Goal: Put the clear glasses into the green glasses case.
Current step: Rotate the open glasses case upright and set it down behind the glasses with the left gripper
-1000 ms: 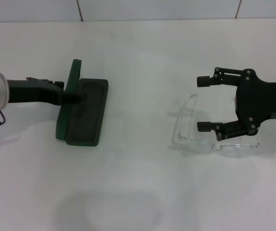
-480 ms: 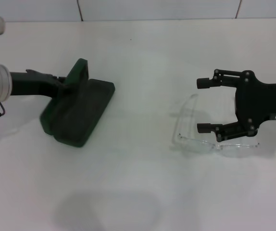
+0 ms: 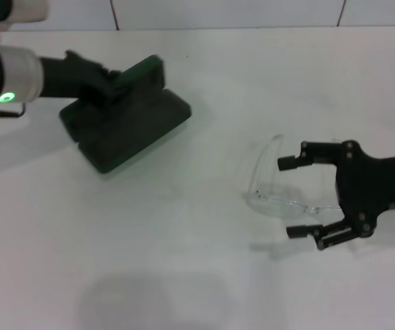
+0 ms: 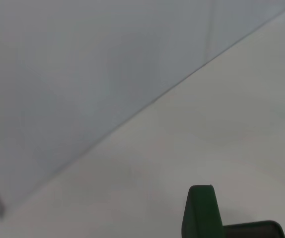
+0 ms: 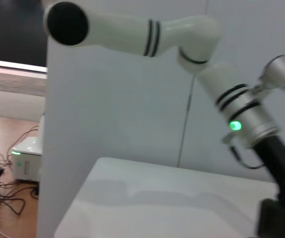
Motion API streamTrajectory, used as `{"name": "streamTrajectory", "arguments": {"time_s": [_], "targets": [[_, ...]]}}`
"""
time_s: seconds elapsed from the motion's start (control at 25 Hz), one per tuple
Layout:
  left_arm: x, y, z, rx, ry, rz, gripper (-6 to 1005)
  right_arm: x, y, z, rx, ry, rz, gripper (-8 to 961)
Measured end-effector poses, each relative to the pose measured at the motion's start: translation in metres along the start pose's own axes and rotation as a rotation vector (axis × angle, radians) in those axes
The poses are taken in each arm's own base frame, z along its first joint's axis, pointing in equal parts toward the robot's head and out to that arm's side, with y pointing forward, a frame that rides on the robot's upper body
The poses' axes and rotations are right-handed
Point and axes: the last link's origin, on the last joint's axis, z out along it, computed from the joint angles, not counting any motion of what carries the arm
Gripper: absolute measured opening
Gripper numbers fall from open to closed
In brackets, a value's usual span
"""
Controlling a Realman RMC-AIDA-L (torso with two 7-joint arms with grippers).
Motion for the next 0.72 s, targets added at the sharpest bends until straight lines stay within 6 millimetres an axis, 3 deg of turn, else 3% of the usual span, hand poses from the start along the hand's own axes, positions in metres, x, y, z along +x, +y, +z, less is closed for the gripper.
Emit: {"name": "streamTrajectory", "arguments": {"time_s": [0.2, 0.28, 0.44, 0.72], "targets": [[0.026, 0.011, 0.018, -0.055, 0.008, 0.184, 207, 0.003, 0.012, 0.011, -0.052, -0.010, 0.005, 871], [0.042, 0.023, 0.037, -0.105, -0.036, 0.307, 207, 0.004, 0.017, 0.016, -0.075, -0.012, 0.007, 871], [0.055, 0.037, 0.052, -0.138, -0.069, 0.410, 208, 0.008, 0.024, 0.015, -0.071, -0.019, 0.019, 871], [0.073, 0.075, 0.061, -0.289, -0.049, 0.544, 209, 0.011, 0.030, 0.010, -0.048, -0.023, 0.037, 870]]}}
